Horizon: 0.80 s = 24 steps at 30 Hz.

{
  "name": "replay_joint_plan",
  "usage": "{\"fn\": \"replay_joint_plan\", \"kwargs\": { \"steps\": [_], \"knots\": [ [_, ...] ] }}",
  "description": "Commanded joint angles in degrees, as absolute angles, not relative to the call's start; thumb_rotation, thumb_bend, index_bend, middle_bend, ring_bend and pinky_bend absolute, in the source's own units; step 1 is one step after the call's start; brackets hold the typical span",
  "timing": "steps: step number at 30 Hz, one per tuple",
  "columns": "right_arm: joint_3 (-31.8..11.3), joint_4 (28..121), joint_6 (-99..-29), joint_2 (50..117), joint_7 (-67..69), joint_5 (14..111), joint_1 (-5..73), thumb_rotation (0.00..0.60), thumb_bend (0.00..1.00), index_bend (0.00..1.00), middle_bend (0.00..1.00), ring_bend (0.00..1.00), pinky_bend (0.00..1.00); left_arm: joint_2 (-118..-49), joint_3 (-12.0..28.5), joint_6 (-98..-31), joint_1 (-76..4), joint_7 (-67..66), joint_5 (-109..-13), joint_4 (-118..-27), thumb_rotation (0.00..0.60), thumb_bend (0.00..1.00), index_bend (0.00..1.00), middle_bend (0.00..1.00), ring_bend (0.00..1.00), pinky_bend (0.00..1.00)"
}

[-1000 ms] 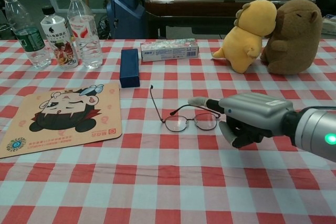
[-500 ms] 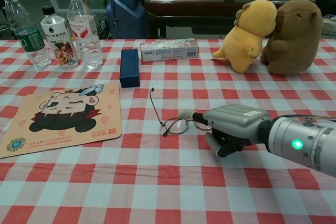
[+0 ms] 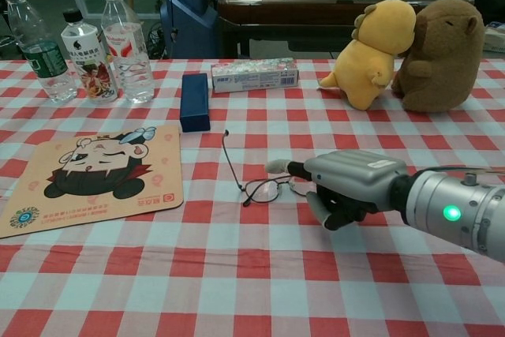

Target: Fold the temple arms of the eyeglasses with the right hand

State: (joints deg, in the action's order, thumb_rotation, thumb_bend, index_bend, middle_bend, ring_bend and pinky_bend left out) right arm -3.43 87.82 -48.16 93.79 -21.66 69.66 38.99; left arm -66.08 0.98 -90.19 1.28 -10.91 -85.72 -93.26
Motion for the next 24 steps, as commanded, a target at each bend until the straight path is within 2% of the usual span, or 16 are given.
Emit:
{"fn": "replay_joint_plan", "kwargs": {
  "steps": [1, 11, 24],
  "knots": [
    [-2.4, 91.2, -50.6, 91.0, -21.0, 72.7, 38.0, 0.6, 0.78, 0.0, 1.0, 1.0, 1.0, -66.1, 1.0, -90.2, 1.2, -11.1, -85.9, -93.4, 0.6, 0.25, 0.0, 0.0, 0.0, 0.0],
    [1.1, 100.0, -55.0, 85.8, -25.2, 80.4, 36.5, 0.6, 0.78, 0.0, 1.0, 1.0, 1.0, -66.1, 1.0, -90.2, 1.0, -11.4, -86.4, -93.9, 0.6, 0.25, 0.0, 0.0, 0.0, 0.0],
    [-1.7, 98.9, -54.4, 91.5, -44.4, 76.4, 40.0, 0.6, 0.79, 0.0, 1.0, 1.0, 1.0, -66.0, 1.0, -90.5, 1.4, -10.3, -86.1, -93.2, 0.6, 0.25, 0.0, 0.0, 0.0, 0.0]
  ]
}}
